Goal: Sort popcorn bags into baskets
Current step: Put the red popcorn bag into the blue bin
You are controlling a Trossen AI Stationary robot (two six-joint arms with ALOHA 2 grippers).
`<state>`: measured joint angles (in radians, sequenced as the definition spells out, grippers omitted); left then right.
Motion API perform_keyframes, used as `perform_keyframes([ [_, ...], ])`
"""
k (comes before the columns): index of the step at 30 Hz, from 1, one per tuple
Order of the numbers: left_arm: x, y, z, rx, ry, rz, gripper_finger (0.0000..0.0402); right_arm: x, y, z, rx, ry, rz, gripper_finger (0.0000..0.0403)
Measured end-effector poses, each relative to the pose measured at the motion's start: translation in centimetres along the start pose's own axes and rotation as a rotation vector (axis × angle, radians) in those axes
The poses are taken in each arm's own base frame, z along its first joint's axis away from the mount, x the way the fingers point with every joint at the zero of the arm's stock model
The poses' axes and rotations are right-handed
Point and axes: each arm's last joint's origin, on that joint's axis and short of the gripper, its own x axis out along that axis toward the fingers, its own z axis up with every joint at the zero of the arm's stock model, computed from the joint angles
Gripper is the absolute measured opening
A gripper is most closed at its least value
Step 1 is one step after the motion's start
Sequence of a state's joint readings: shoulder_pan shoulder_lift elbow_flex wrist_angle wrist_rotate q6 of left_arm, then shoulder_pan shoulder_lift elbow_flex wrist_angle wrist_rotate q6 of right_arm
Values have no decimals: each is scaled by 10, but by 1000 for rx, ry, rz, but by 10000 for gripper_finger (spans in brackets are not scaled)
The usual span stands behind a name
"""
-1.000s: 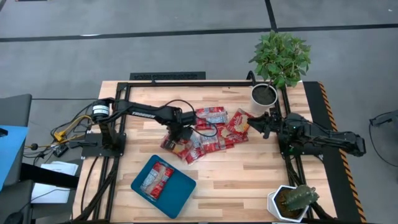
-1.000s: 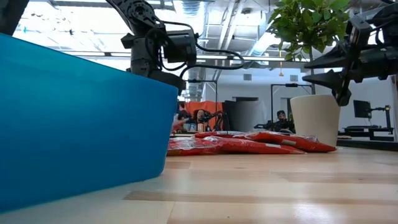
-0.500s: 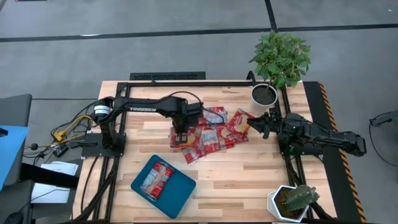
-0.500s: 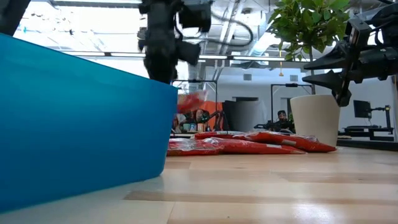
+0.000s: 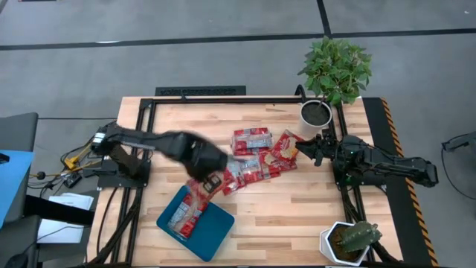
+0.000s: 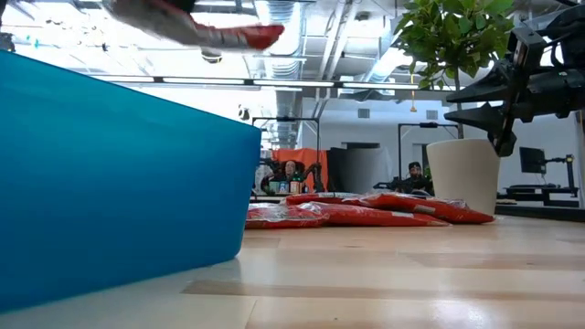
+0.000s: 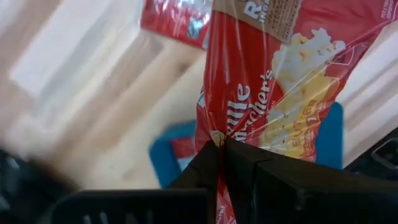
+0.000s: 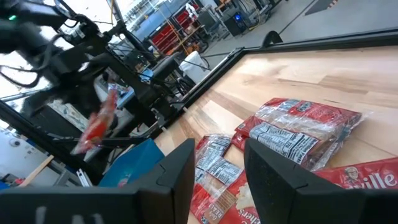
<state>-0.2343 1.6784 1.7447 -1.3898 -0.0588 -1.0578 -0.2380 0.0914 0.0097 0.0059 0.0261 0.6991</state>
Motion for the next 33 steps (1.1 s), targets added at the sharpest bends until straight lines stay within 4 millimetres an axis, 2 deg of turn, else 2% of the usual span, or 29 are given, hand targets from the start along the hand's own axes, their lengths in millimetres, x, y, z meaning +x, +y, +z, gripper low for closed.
perform_keyframes([
  [4,-5,-15,-39,-130,-53,25,0,0,0,0,0,0,0,162],
  [9,-2,-31,-74,-247,-110,22,0,0,0,0,8,0,0,157],
  [13,8,-38,-99,-305,-127,23,0,0,0,0,10,1,1,155],
  [18,30,-54,-128,-298,-109,61,0,0,0,0,34,2,2,157],
  [25,70,-78,-149,-307,-93,70,0,0,0,0,30,3,2,161],
  [33,106,-88,-151,-293,-99,146,0,0,0,0,28,3,2,154],
])
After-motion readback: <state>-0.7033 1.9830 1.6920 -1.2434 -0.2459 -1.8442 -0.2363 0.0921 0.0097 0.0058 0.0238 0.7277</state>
